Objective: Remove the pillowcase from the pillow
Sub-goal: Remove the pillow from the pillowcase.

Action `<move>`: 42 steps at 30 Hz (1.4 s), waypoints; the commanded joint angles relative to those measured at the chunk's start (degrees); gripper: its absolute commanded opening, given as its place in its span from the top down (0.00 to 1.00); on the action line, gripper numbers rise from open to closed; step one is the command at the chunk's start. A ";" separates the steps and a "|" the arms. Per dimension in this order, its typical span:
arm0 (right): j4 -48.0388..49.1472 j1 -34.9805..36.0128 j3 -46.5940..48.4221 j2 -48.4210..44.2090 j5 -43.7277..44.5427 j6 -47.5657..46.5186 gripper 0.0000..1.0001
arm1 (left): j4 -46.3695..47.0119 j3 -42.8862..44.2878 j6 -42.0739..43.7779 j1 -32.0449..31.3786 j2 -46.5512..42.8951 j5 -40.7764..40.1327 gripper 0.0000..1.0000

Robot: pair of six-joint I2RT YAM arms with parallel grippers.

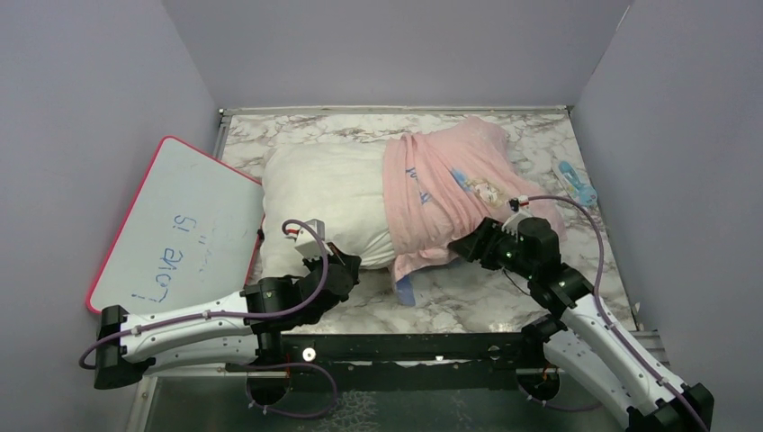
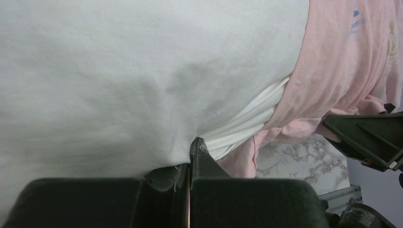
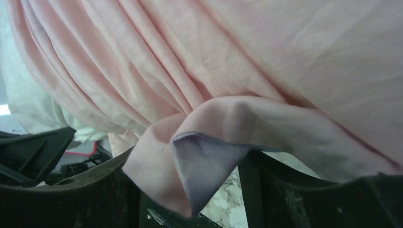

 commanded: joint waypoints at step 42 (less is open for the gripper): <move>5.10 0.41 1.43 5.03 -10.39 -1.48 0.70 | -1.10 3.16 1.09 0.50 2.48 -2.48 1.00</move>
